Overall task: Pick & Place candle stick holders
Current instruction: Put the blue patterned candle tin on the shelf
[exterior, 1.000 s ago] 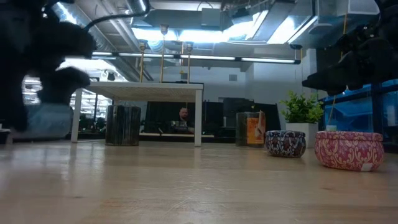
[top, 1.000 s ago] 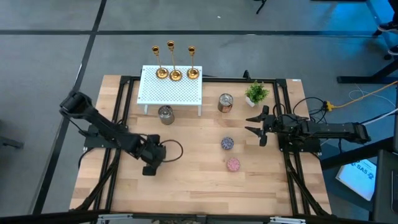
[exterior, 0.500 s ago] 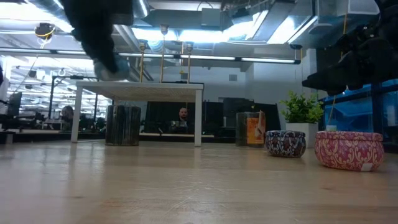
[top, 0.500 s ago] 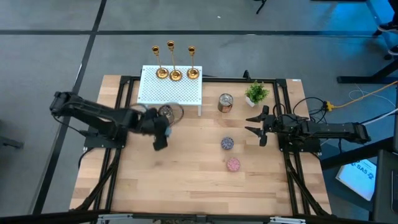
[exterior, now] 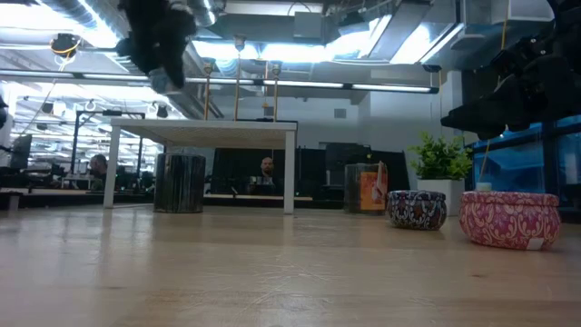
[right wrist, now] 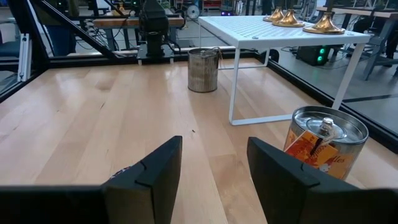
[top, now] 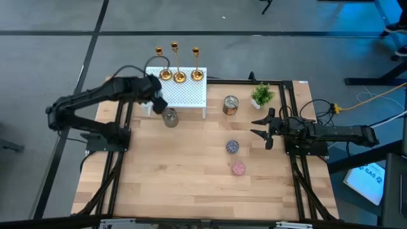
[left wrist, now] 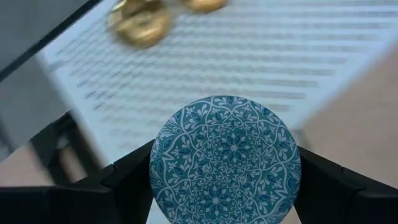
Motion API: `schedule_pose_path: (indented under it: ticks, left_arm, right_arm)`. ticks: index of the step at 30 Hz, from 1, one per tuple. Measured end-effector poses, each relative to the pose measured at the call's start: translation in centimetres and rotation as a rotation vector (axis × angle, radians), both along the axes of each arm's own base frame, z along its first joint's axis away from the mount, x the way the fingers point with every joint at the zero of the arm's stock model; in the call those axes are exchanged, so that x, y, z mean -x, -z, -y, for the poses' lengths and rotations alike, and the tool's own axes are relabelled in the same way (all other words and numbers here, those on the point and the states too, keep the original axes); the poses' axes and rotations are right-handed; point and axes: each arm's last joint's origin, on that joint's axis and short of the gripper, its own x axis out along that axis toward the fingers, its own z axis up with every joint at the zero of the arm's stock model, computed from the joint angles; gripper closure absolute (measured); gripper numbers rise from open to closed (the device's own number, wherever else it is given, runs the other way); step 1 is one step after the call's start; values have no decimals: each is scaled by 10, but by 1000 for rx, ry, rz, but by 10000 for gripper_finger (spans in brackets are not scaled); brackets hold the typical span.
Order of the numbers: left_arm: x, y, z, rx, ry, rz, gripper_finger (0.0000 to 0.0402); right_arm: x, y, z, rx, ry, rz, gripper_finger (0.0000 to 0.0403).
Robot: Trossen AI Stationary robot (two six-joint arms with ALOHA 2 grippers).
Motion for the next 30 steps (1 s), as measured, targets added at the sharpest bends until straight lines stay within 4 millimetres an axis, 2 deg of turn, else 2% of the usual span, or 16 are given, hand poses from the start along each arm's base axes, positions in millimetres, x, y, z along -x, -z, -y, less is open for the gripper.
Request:
schedule_pose_path:
  ticks: [4,10,17,23,30]
  left_arm:
    - [14,2,-22,4,-116,-24,112]
    - [28,3,-50,17,-203,-15,112]
    - [24,15,-79,29,-61,-84,112]
    - [21,35,-107,106,-64,-99,112]
    - [22,42,-116,185,-32,-47,112]
  right_arm:
    - [0,0,0,0,0,0,217]
    - [0,0,0,0,0,0,217]
    - [0,0,0,0,0,0,217]
    - [0,0,0,-1,-9,-1,217]
    - [0,0,-1,-7,-41,-3,217]
